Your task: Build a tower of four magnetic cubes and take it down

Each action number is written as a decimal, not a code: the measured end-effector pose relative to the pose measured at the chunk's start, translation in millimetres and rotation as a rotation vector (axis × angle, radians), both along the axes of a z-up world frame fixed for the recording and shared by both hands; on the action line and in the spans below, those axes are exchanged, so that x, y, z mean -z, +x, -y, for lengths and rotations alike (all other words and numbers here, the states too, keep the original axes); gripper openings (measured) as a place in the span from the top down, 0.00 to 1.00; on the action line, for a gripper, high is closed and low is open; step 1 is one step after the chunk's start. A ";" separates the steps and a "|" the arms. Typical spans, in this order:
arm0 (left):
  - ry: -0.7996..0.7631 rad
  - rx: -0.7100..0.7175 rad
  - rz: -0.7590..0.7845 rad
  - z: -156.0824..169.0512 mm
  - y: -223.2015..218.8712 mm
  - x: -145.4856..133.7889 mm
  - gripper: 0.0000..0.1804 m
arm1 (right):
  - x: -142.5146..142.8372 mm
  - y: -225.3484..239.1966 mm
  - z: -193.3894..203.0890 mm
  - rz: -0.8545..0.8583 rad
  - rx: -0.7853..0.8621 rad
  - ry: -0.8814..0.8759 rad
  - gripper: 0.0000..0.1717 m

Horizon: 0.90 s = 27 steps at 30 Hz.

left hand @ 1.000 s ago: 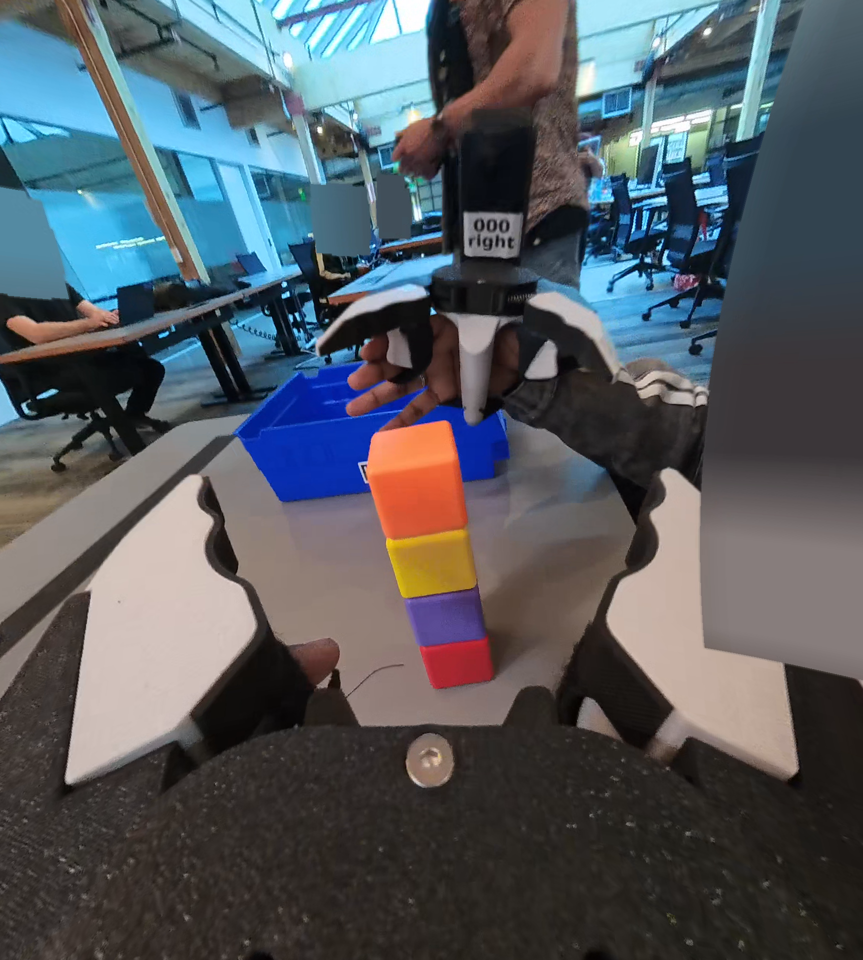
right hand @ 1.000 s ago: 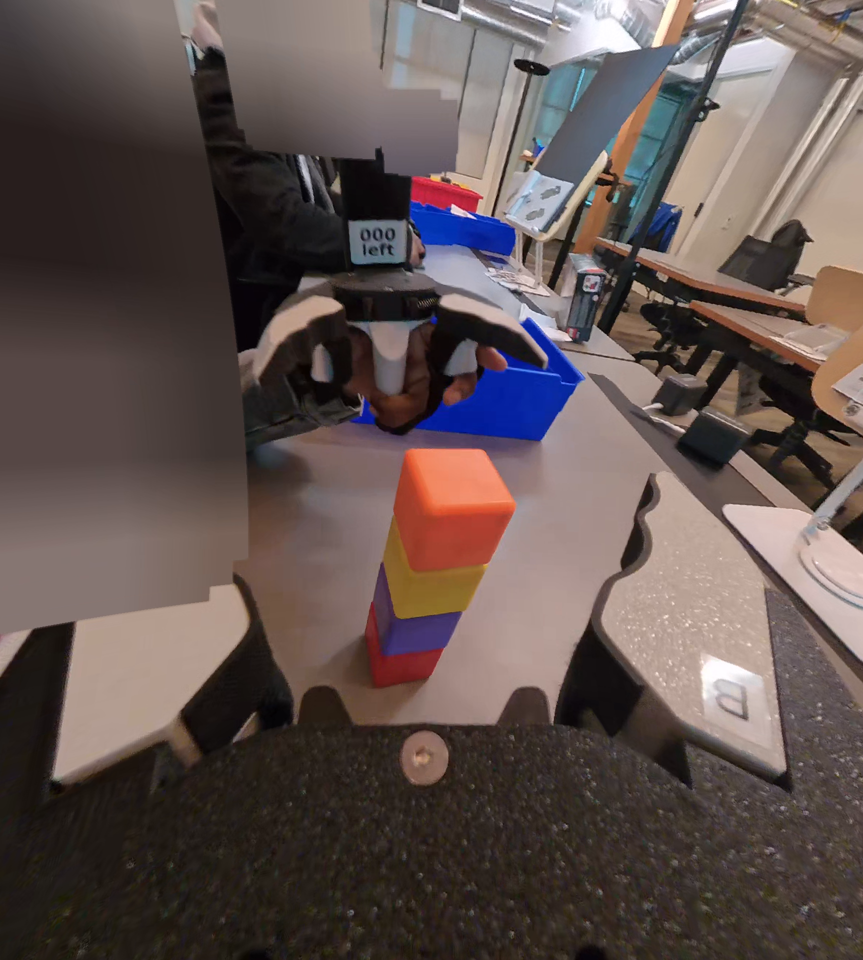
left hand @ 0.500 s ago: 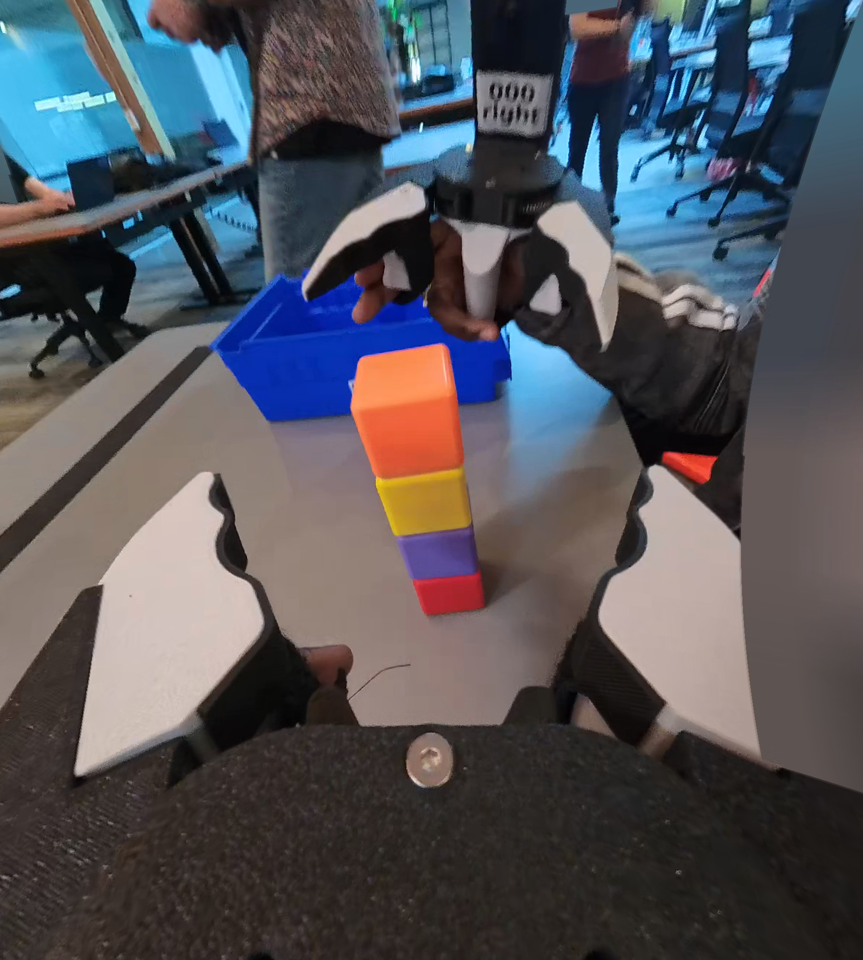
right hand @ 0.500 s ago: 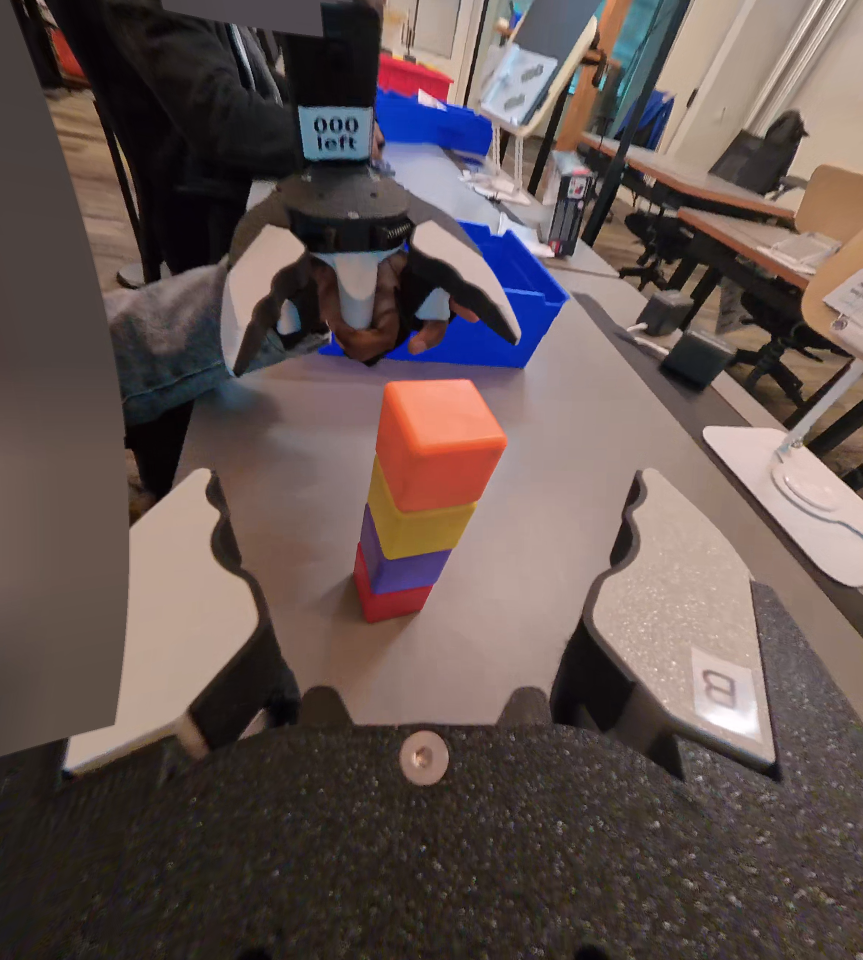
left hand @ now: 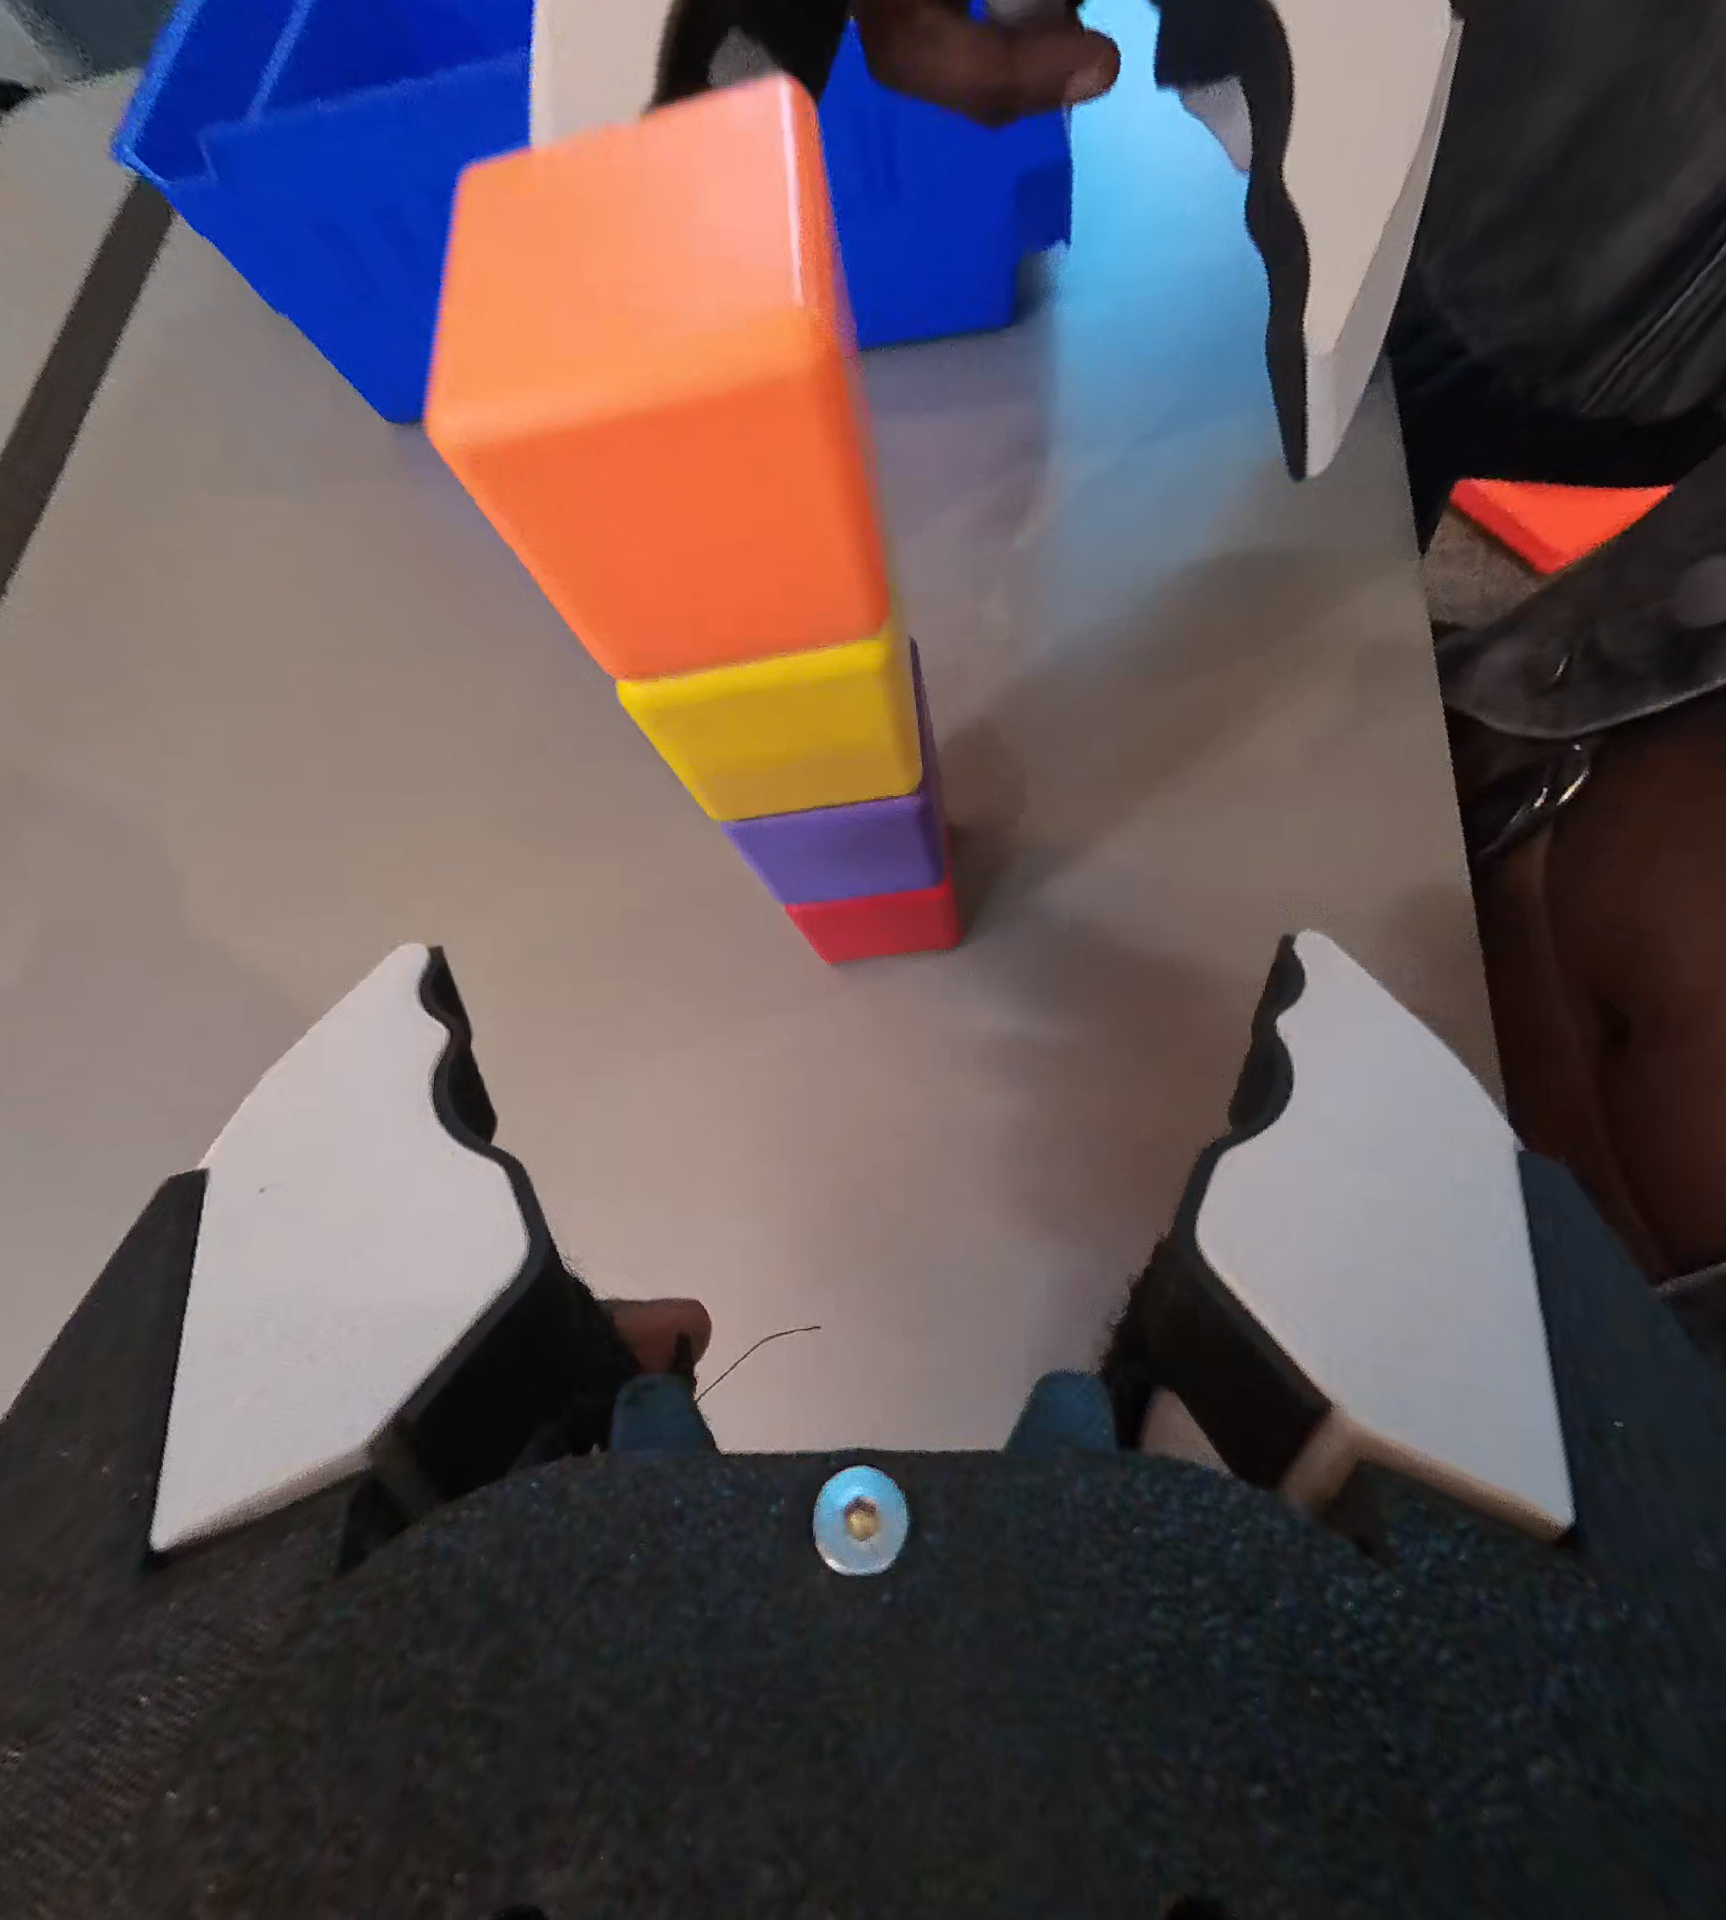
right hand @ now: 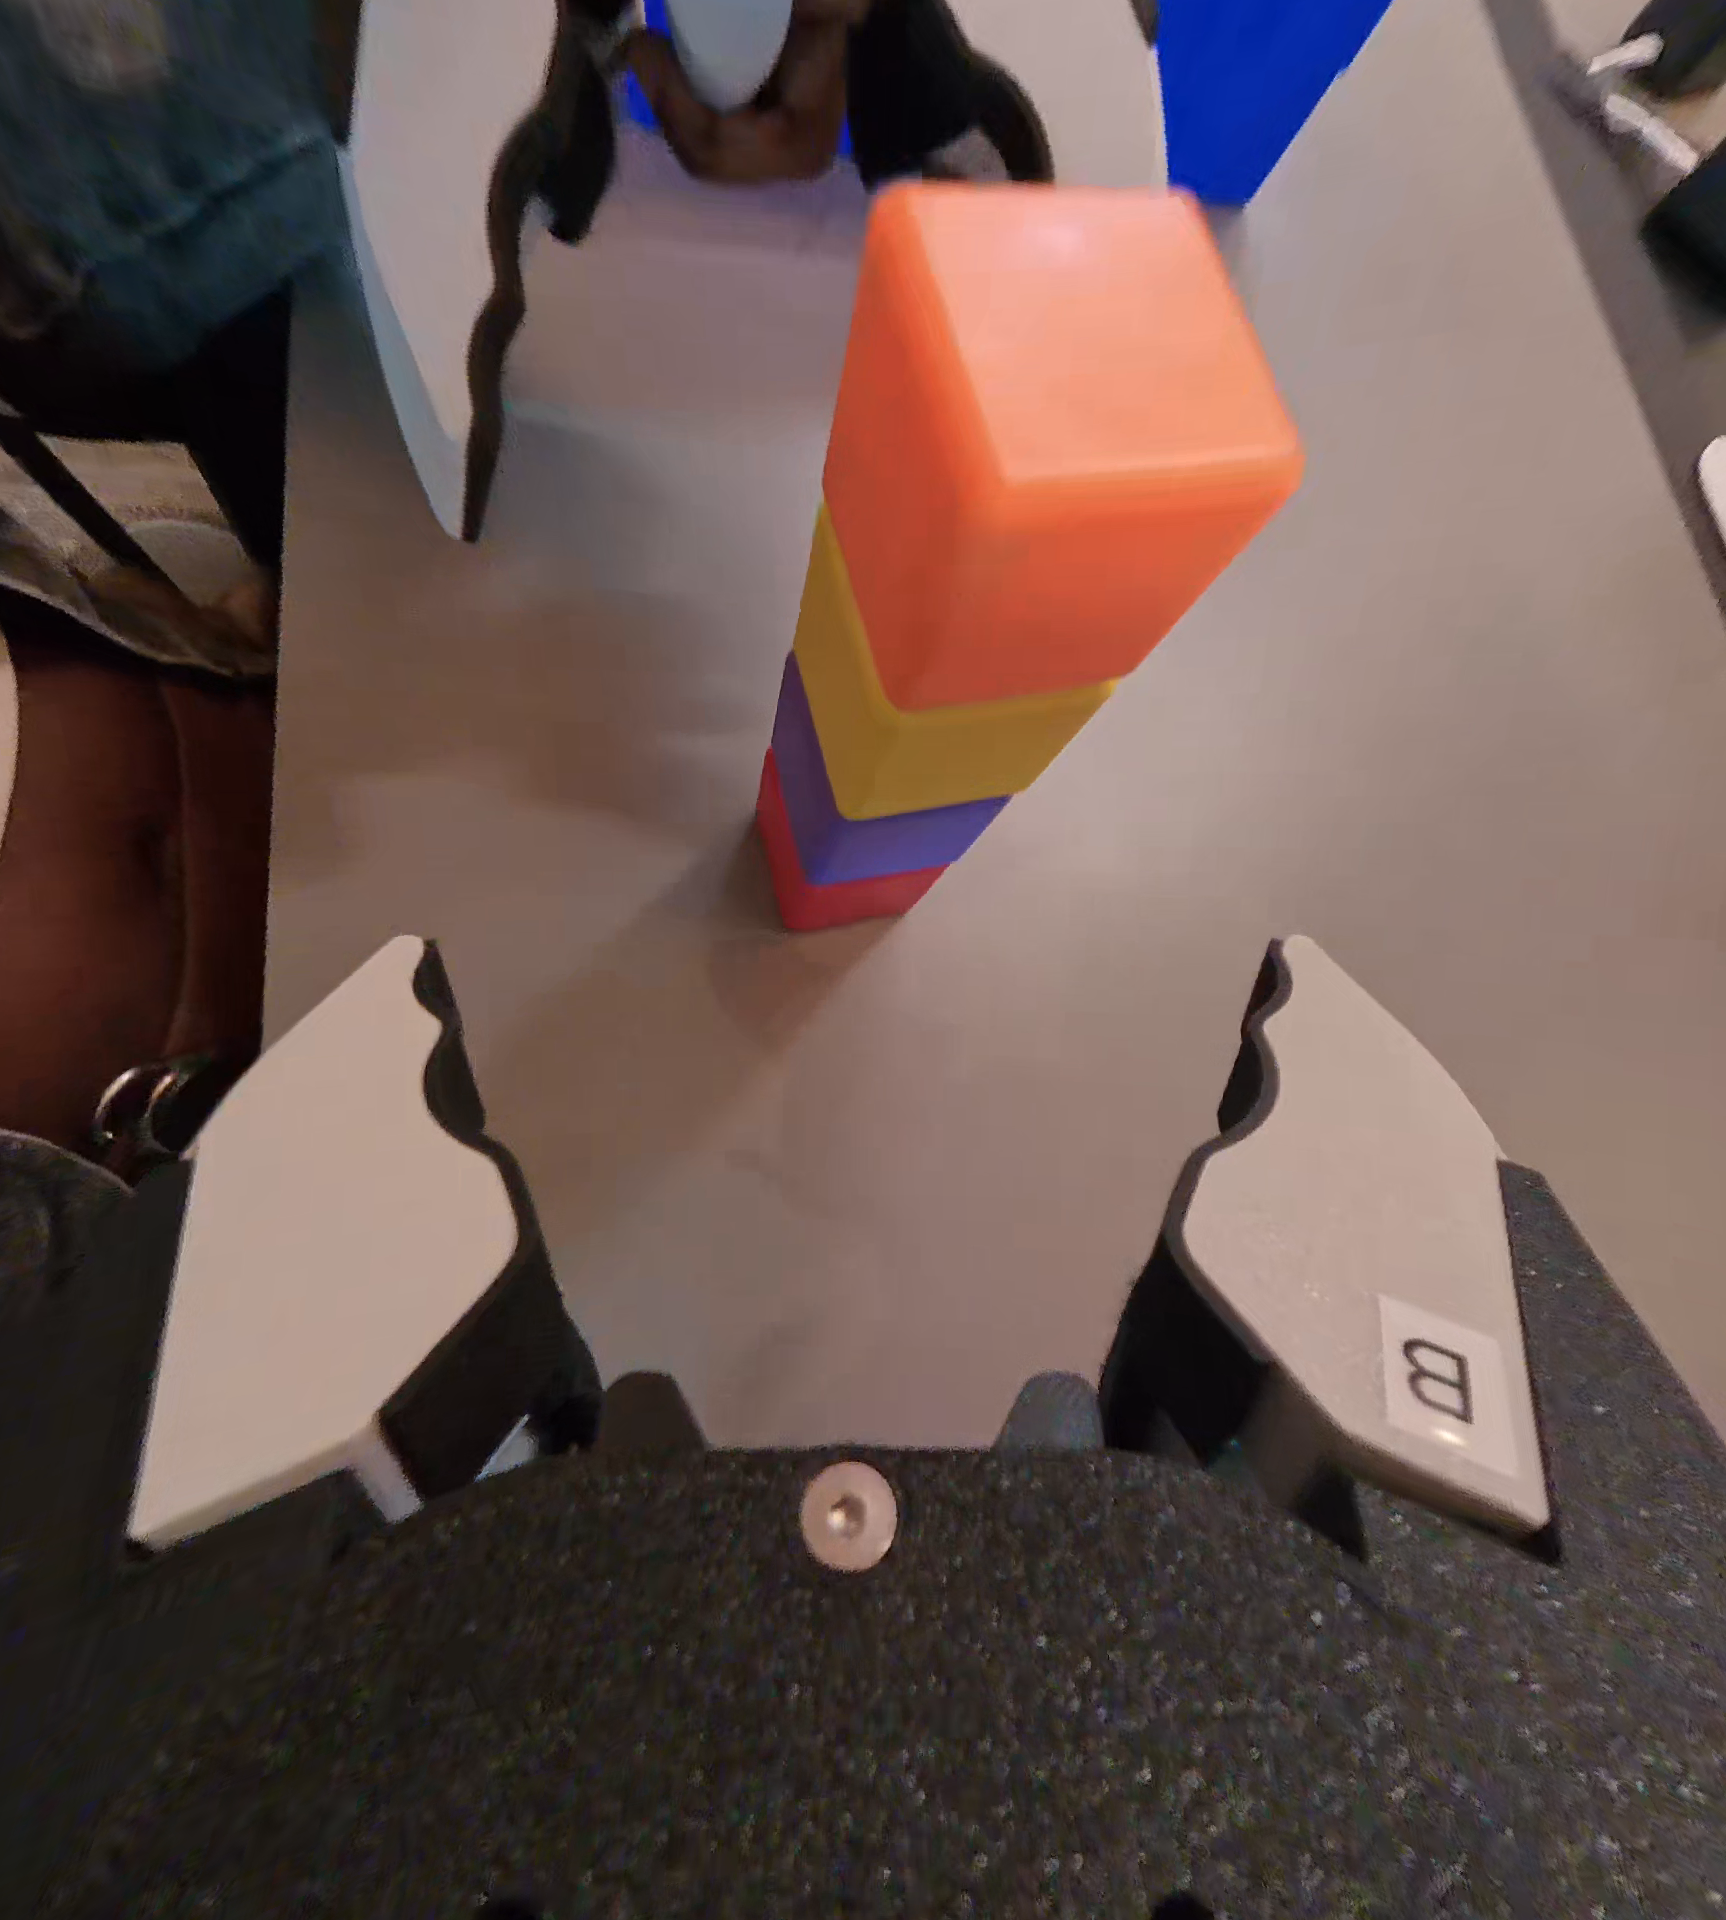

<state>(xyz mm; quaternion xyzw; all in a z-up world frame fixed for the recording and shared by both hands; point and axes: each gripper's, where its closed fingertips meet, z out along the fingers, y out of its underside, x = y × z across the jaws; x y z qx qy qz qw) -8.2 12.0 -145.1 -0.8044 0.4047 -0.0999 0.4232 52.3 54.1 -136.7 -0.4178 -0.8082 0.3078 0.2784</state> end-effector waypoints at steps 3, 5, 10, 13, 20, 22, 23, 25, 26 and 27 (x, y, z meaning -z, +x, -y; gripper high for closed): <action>-0.056 0.003 -0.039 2.5 -0.6 11.9 0.23 | 12.2 3.7 -4.0 0.067 0.013 0.031 0.18; -0.090 0.012 -0.058 5.0 -0.7 18.8 0.23 | 18.7 6.3 -5.6 0.104 0.019 0.045 0.17; -0.092 0.022 -0.044 4.4 1.7 19.3 0.24 | 22.4 4.9 -6.0 0.110 0.012 0.043 0.17; -0.040 0.024 0.008 0.6 3.9 8.2 0.24 | 15.9 1.8 -4.1 0.065 -0.002 0.016 0.17; 0.101 0.023 0.168 -7.7 8.3 -25.0 0.25 | -17.9 -8.5 0.6 -0.127 -0.013 -0.083 0.17; 0.140 0.019 0.215 -9.8 8.8 -34.8 0.25 | -30.5 -11.4 2.3 -0.193 -0.015 -0.127 0.17; 0.162 0.013 0.239 -11.2 8.4 -40.1 0.25 | -36.6 -12.2 3.5 -0.224 -0.019 -0.150 0.18; 0.212 0.003 0.295 -13.4 7.5 -52.4 0.25 | -47.7 -12.7 6.3 -0.278 -0.028 -0.191 0.18; 0.233 0.001 0.324 -13.8 7.0 -58.3 0.25 | -52.6 -12.7 7.0 -0.303 -0.031 -0.203 0.18; 0.256 0.000 0.351 -13.7 6.6 -64.3 0.26 | -57.2 -12.6 7.4 -0.328 -0.032 -0.214 0.18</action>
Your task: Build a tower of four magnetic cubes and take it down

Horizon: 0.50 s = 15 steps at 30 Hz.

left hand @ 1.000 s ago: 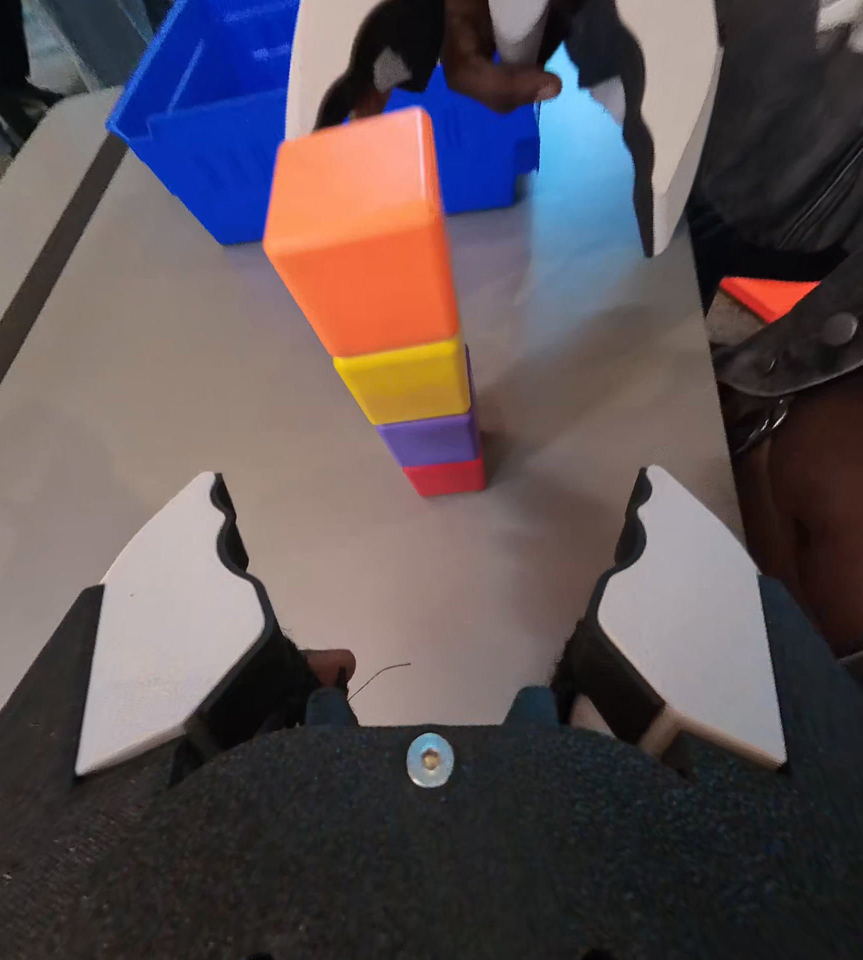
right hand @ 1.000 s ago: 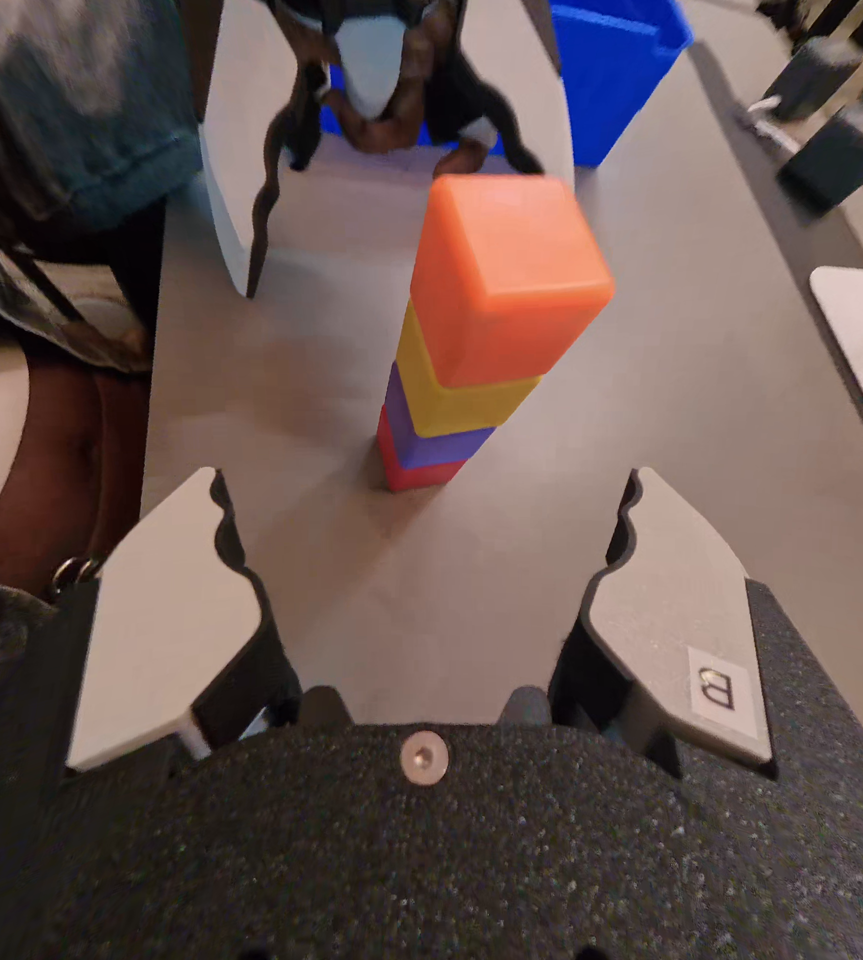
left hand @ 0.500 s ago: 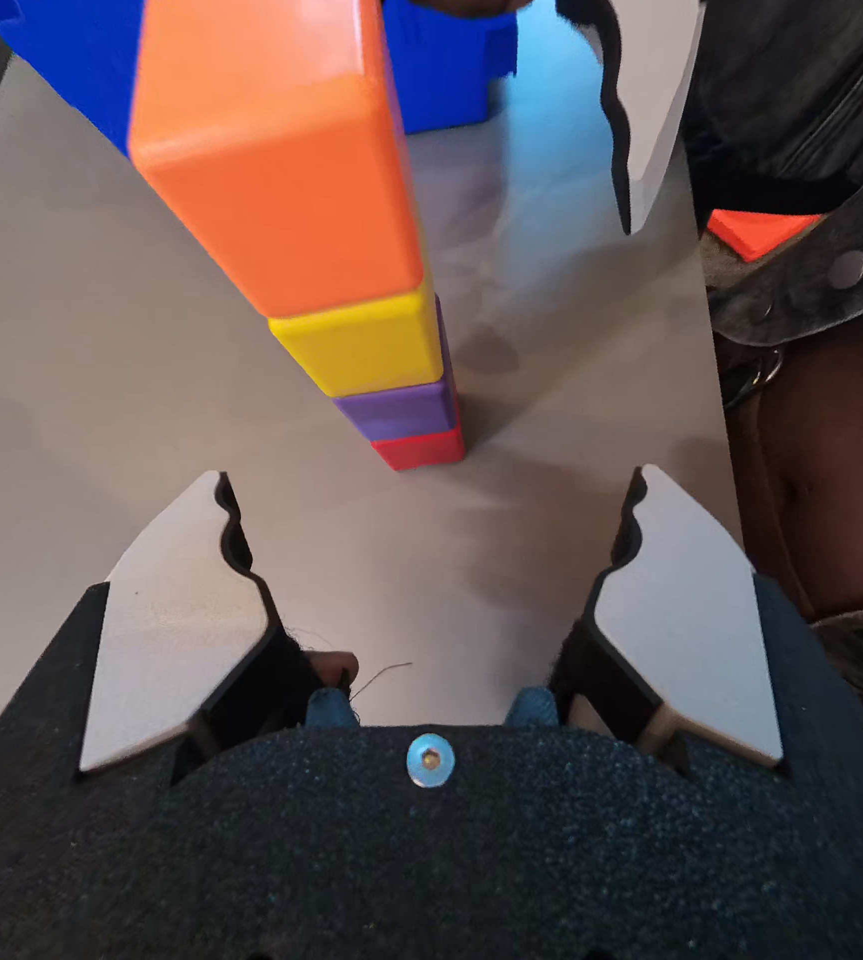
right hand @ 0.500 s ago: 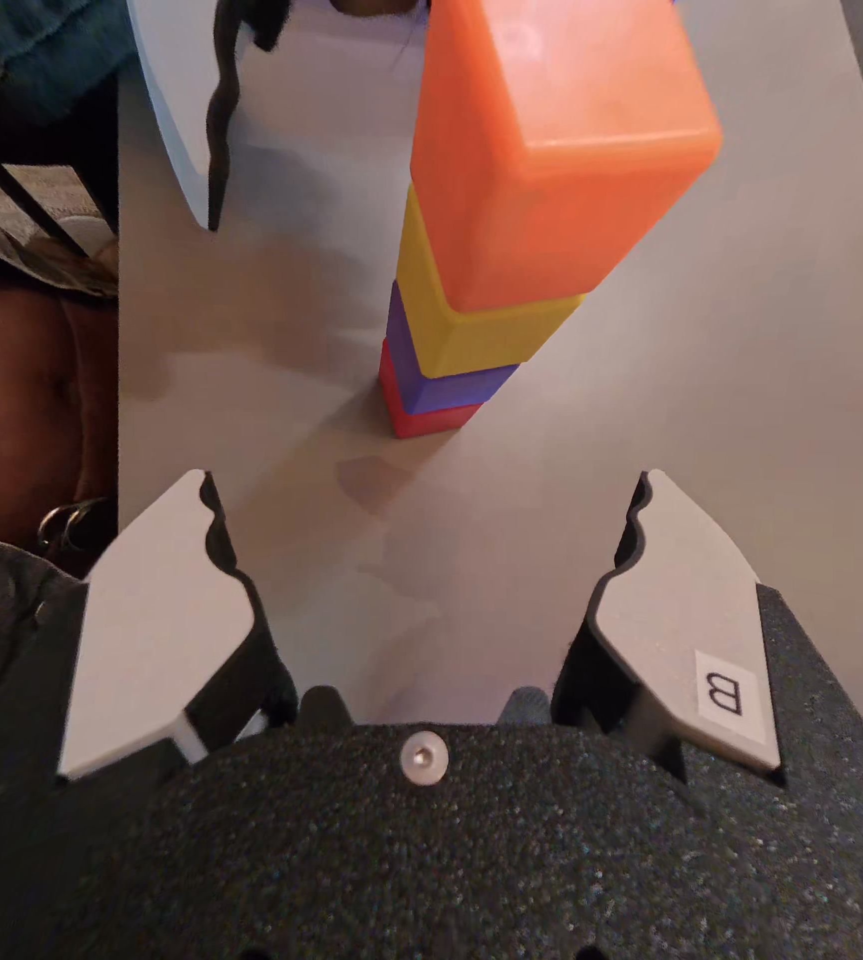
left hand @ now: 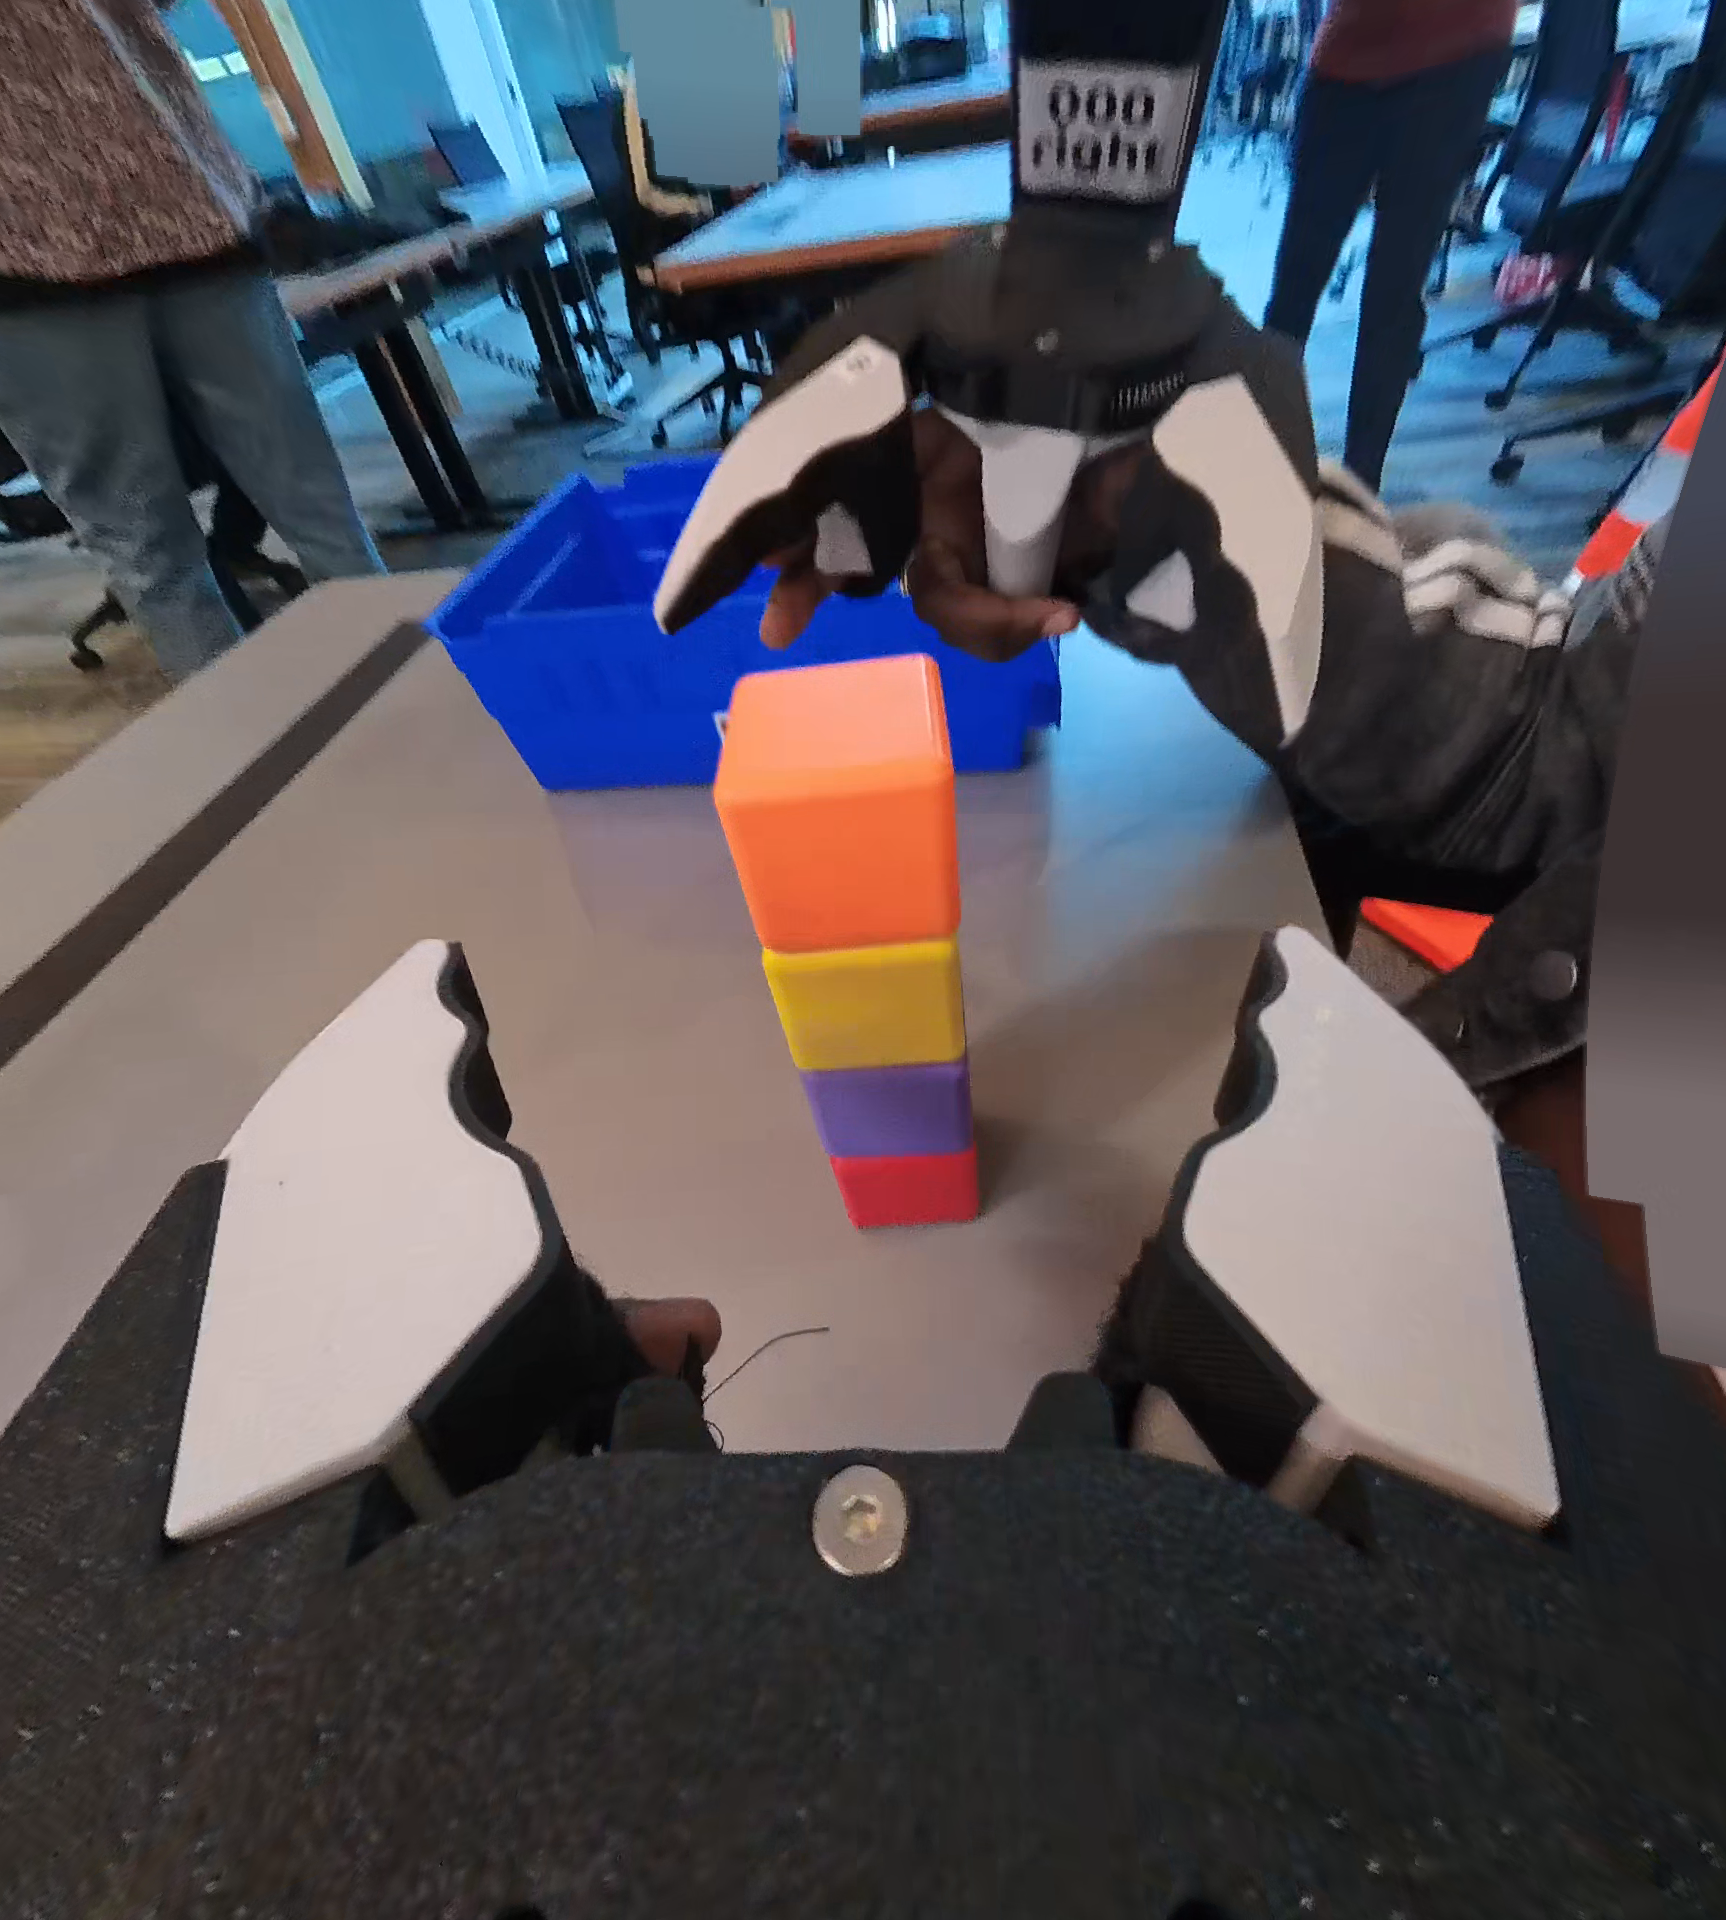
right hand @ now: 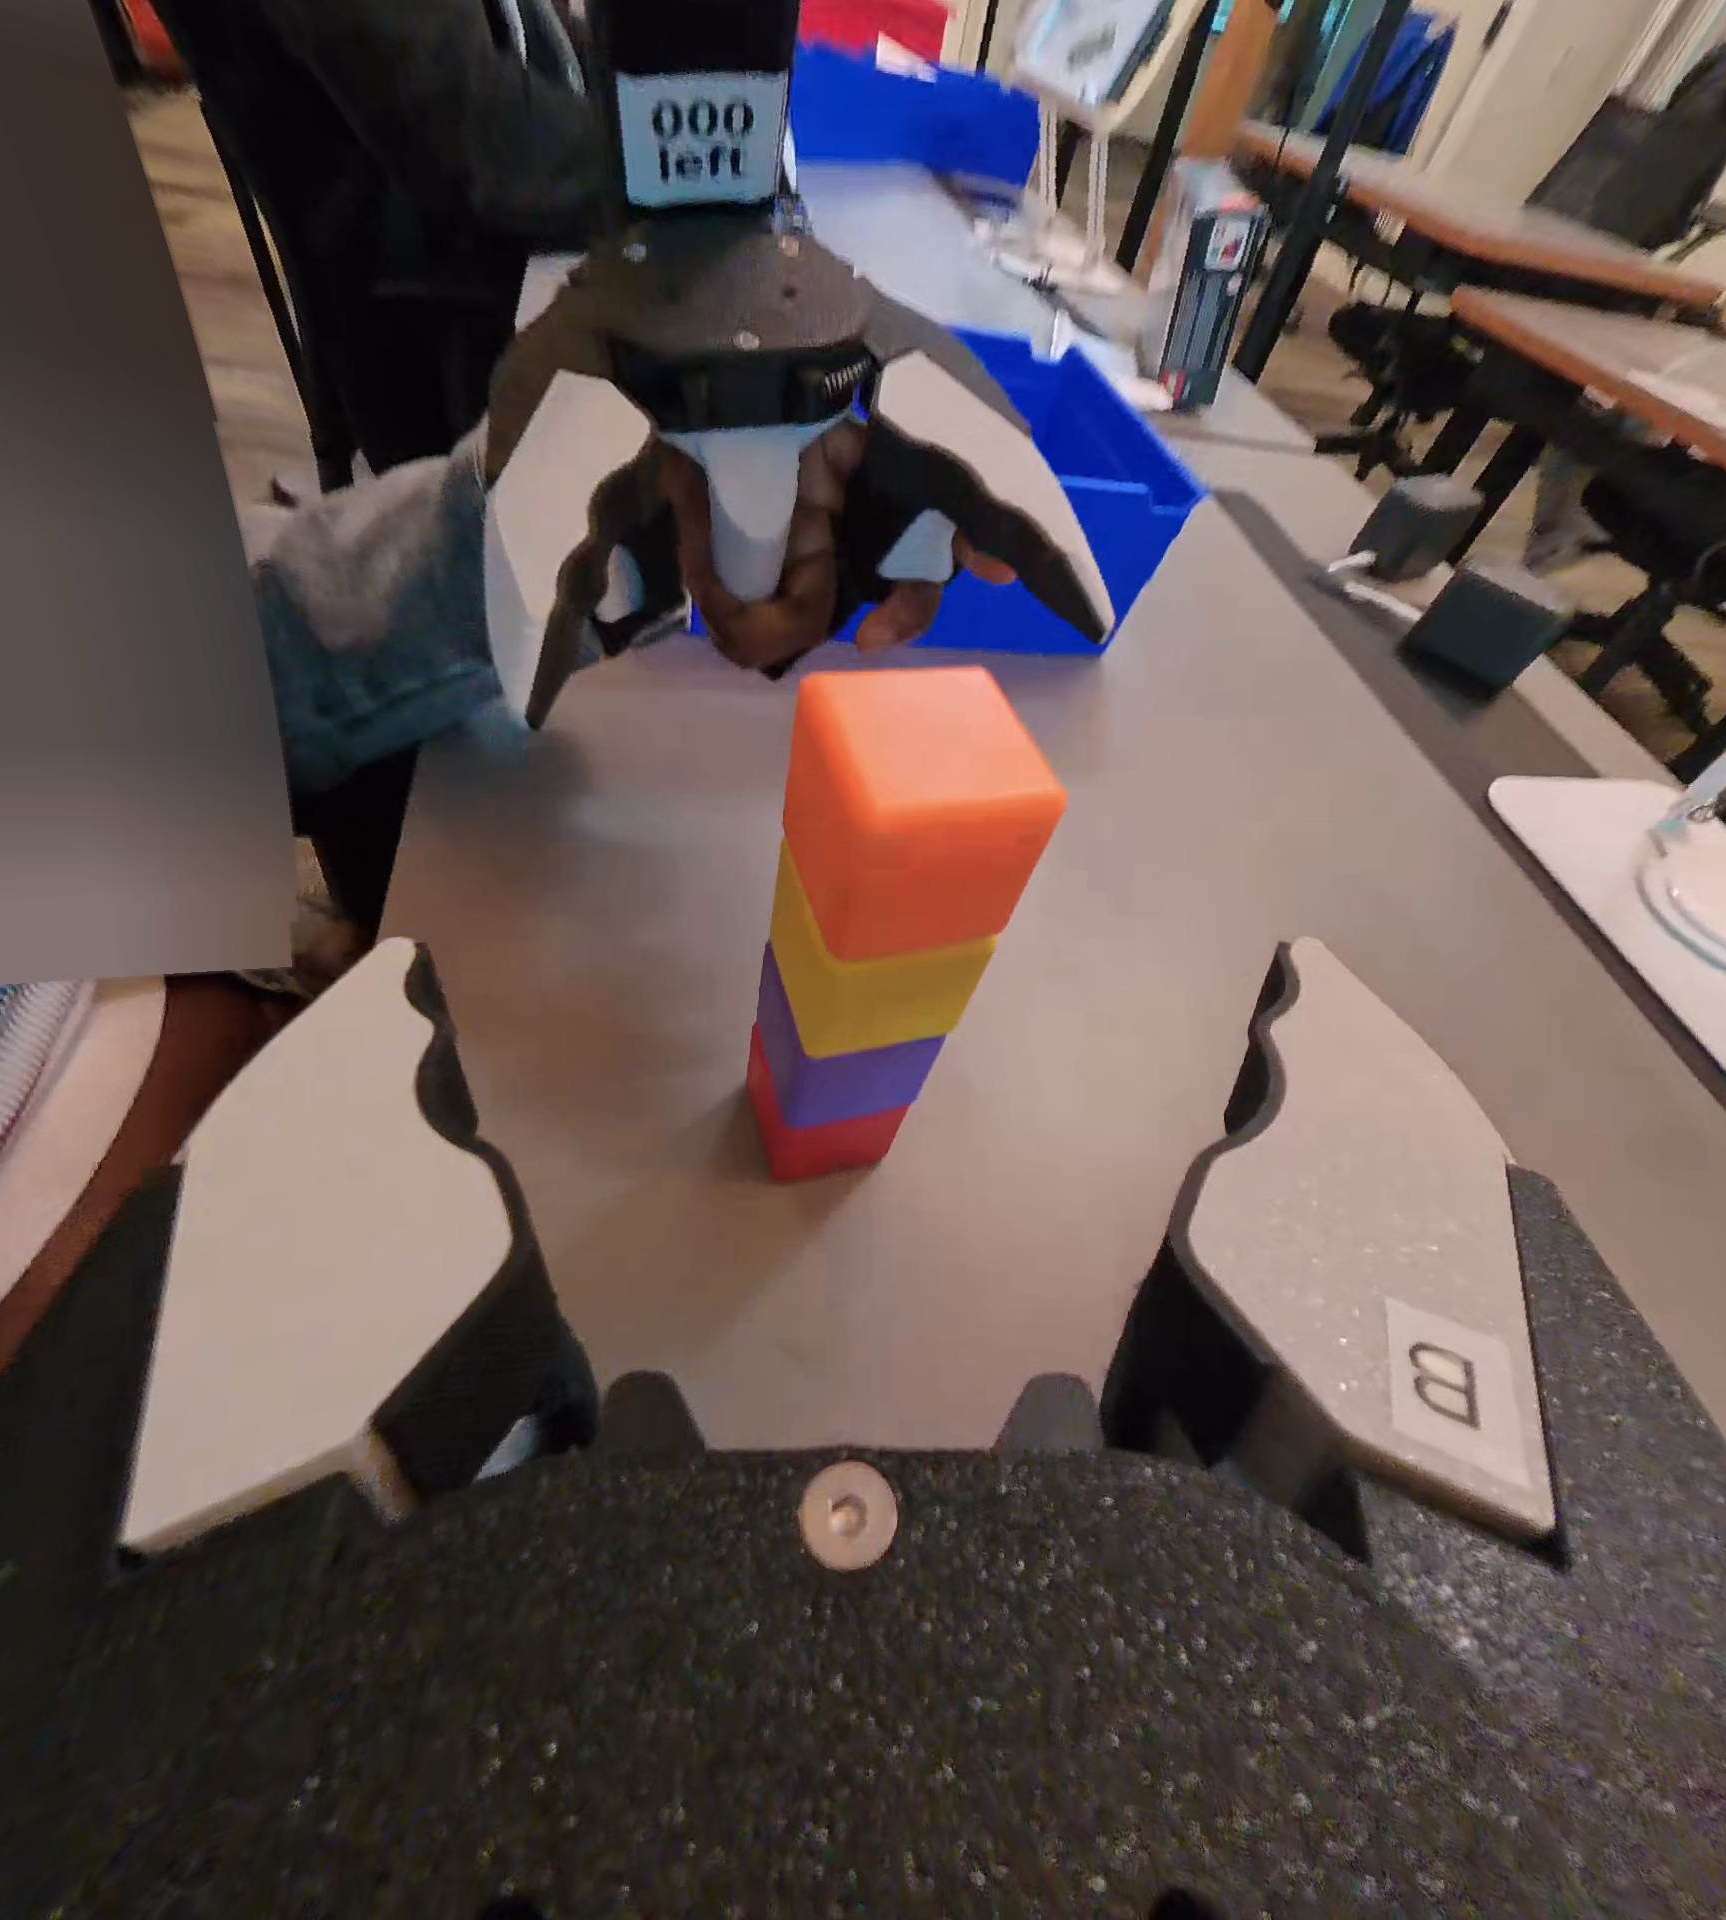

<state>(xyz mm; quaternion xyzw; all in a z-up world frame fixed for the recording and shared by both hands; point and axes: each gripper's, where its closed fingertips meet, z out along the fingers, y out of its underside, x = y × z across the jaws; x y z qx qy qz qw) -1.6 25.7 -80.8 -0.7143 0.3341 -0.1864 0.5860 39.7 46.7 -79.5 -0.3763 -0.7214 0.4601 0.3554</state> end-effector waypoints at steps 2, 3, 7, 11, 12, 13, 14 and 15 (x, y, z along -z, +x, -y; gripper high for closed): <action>0.048 -0.007 0.047 0.6 -1.6 -11.8 0.26 | -8.2 0.8 1.1 -0.041 -0.004 -0.021 0.18; 0.069 -0.011 0.066 1.1 -2.5 -17.1 0.26 | -11.6 1.6 2.1 -0.056 -0.009 -0.031 0.18; 0.133 -0.001 0.164 5.9 -4.7 -36.6 0.27 | -27.4 3.1 2.1 -0.134 -0.008 -0.073 0.18; 0.139 -0.010 0.176 6.1 -8.6 -37.6 0.27 | -30.4 3.3 -0.5 -0.148 -0.001 -0.088 0.18; 0.139 -0.011 0.174 6.0 -8.8 -37.2 0.27 | -30.4 2.8 -0.8 -0.148 -0.001 -0.089 0.19; 0.140 -0.014 0.171 5.5 -9.1 -36.8 0.27 | -29.8 2.5 -0.8 -0.144 -0.002 -0.087 0.19; 0.138 -0.020 0.166 4.5 -9.3 -35.9 0.27 | -28.9 2.0 -0.9 -0.137 -0.002 -0.083 0.19; 0.134 -0.026 0.157 3.2 -9.0 -34.2 0.27 | -27.9 1.6 -0.9 -0.129 -0.002 -0.077 0.19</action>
